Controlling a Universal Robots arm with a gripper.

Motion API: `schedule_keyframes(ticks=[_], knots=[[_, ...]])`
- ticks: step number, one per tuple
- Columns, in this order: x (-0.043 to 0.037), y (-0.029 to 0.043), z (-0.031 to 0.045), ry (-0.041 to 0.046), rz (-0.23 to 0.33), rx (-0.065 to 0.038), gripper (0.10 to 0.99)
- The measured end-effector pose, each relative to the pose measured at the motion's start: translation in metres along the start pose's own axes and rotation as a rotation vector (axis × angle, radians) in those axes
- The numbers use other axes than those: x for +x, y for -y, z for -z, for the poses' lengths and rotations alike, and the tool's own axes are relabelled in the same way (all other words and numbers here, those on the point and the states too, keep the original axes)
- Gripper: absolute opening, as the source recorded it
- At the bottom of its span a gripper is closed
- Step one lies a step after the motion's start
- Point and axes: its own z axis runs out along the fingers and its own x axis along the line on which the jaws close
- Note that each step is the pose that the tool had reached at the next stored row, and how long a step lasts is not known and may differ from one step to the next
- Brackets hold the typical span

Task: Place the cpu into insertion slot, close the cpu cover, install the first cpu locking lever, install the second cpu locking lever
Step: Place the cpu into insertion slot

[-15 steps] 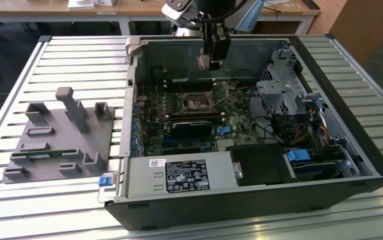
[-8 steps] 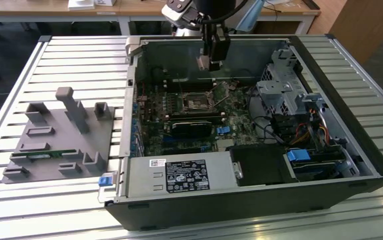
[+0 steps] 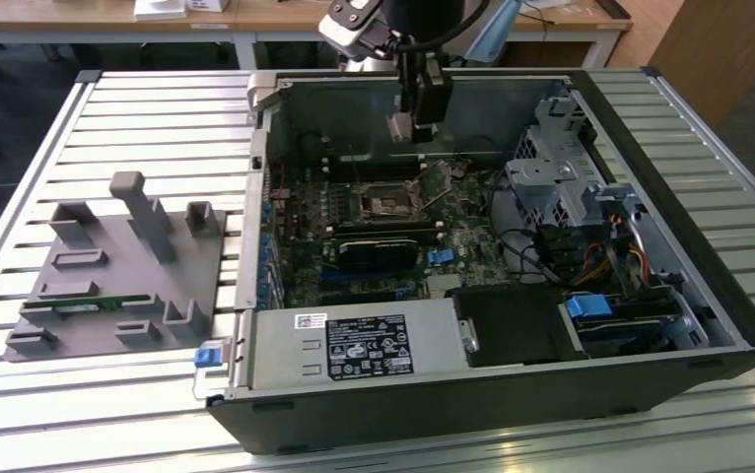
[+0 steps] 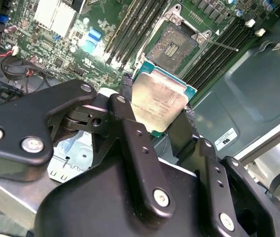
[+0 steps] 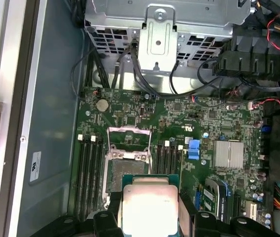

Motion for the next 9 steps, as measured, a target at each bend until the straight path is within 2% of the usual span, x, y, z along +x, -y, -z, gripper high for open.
schedule_keyframes(ticks=[9], knots=[[0.0000,0.0003,-0.0031,0.0000,0.000,0.000,0.537]])
